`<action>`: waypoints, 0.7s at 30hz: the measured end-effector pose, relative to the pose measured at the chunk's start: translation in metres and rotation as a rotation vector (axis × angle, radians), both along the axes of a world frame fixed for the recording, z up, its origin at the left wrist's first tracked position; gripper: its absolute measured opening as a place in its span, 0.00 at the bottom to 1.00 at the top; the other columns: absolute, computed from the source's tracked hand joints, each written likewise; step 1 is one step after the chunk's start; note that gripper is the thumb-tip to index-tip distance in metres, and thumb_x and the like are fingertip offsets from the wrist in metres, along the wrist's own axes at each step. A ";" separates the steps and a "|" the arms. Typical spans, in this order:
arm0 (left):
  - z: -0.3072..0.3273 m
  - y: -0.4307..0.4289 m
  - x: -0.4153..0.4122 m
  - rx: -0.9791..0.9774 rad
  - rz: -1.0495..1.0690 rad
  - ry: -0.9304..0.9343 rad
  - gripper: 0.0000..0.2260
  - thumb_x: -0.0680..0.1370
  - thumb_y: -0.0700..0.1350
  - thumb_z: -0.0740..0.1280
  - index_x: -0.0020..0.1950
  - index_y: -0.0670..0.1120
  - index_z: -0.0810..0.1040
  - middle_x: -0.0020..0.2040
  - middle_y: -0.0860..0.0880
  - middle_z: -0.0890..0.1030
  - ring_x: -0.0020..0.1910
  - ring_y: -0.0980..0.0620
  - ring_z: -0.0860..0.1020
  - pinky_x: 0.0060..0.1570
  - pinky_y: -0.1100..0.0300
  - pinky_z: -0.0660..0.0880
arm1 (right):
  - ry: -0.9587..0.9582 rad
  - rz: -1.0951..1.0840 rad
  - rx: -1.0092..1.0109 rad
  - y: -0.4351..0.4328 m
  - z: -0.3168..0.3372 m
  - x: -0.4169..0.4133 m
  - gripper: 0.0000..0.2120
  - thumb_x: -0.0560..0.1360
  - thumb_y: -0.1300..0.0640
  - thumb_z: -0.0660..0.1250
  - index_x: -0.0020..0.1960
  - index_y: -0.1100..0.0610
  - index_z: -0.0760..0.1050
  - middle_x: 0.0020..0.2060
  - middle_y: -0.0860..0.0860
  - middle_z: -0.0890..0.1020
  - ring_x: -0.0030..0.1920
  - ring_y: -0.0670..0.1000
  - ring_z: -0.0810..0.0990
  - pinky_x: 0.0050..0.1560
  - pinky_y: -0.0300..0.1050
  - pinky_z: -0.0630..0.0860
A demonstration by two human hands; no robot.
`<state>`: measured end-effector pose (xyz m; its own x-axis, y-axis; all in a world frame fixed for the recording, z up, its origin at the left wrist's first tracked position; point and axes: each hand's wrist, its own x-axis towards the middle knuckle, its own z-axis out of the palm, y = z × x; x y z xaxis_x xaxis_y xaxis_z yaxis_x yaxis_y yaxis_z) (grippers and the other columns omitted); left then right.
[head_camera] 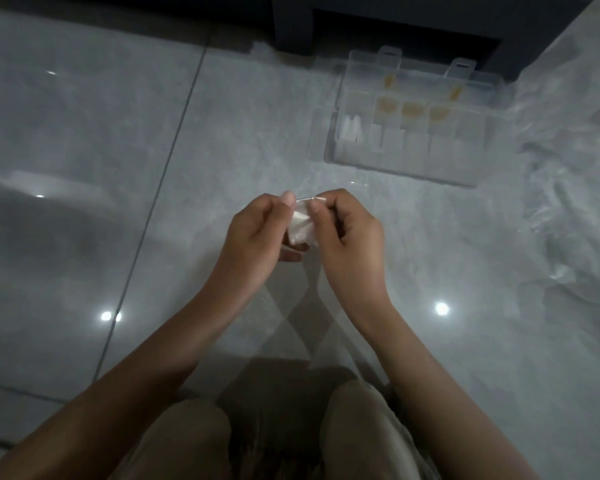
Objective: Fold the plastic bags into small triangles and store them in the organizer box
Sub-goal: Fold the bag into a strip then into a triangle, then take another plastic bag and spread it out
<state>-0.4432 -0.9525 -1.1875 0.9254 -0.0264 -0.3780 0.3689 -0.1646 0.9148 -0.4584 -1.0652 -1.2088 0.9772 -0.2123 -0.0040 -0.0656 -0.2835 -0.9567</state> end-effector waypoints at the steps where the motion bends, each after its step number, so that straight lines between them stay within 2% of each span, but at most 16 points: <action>1: -0.001 -0.003 0.001 0.049 -0.019 -0.058 0.12 0.83 0.46 0.58 0.46 0.42 0.75 0.39 0.46 0.80 0.33 0.56 0.80 0.30 0.64 0.77 | -0.014 0.002 0.001 0.003 0.001 -0.001 0.06 0.80 0.59 0.64 0.44 0.55 0.75 0.32 0.43 0.77 0.32 0.42 0.76 0.34 0.31 0.69; 3: -0.007 -0.005 0.002 0.159 -0.044 -0.181 0.12 0.83 0.45 0.58 0.44 0.42 0.74 0.37 0.44 0.78 0.30 0.54 0.77 0.29 0.58 0.75 | -0.035 -0.008 0.022 0.007 0.002 -0.004 0.06 0.80 0.59 0.63 0.44 0.56 0.74 0.30 0.43 0.76 0.30 0.42 0.75 0.32 0.31 0.68; 5: -0.013 -0.006 0.001 0.235 -0.054 -0.271 0.13 0.82 0.47 0.58 0.43 0.40 0.74 0.36 0.43 0.77 0.32 0.49 0.75 0.32 0.52 0.73 | -0.030 -0.033 0.073 0.008 0.004 -0.004 0.07 0.80 0.60 0.63 0.42 0.56 0.73 0.29 0.43 0.74 0.28 0.42 0.72 0.30 0.32 0.67; 8: -0.014 -0.005 0.001 0.283 -0.060 -0.362 0.12 0.81 0.47 0.57 0.42 0.42 0.74 0.32 0.52 0.74 0.31 0.59 0.72 0.31 0.62 0.69 | 0.030 -0.035 0.208 0.004 0.005 -0.002 0.11 0.80 0.62 0.62 0.39 0.53 0.71 0.26 0.43 0.73 0.26 0.42 0.70 0.29 0.34 0.67; 11: -0.015 0.001 0.002 0.321 -0.049 -0.408 0.10 0.80 0.45 0.56 0.42 0.48 0.74 0.29 0.56 0.72 0.28 0.59 0.70 0.31 0.63 0.67 | 0.054 -0.071 0.270 -0.008 0.006 0.008 0.12 0.80 0.63 0.62 0.38 0.53 0.71 0.24 0.41 0.72 0.25 0.40 0.68 0.28 0.34 0.65; 14: -0.016 0.010 0.003 0.315 -0.079 -0.397 0.11 0.81 0.44 0.56 0.42 0.54 0.74 0.28 0.59 0.73 0.26 0.58 0.69 0.29 0.67 0.65 | -0.070 -0.270 0.008 -0.043 0.006 0.041 0.11 0.79 0.61 0.63 0.38 0.54 0.69 0.24 0.42 0.67 0.26 0.39 0.65 0.29 0.34 0.63; 16: -0.016 0.014 0.002 0.328 -0.127 -0.401 0.11 0.81 0.45 0.56 0.42 0.54 0.74 0.28 0.57 0.73 0.25 0.57 0.70 0.28 0.66 0.66 | -0.129 -0.376 -0.212 -0.070 0.002 0.071 0.08 0.78 0.57 0.63 0.41 0.56 0.71 0.27 0.43 0.68 0.28 0.40 0.66 0.32 0.40 0.64; 18: -0.015 0.015 -0.001 0.312 -0.146 -0.402 0.10 0.80 0.46 0.57 0.42 0.54 0.75 0.28 0.54 0.72 0.26 0.55 0.70 0.28 0.62 0.68 | -0.069 -0.366 -0.442 -0.087 -0.004 0.100 0.08 0.78 0.55 0.62 0.45 0.59 0.74 0.30 0.48 0.72 0.31 0.45 0.70 0.35 0.45 0.67; 21: -0.014 0.011 -0.004 0.288 -0.173 -0.398 0.10 0.81 0.46 0.57 0.43 0.53 0.75 0.29 0.51 0.73 0.26 0.54 0.71 0.29 0.61 0.69 | 0.079 -0.245 -0.752 -0.094 -0.014 0.127 0.10 0.79 0.55 0.60 0.50 0.61 0.76 0.40 0.56 0.80 0.41 0.54 0.78 0.40 0.50 0.73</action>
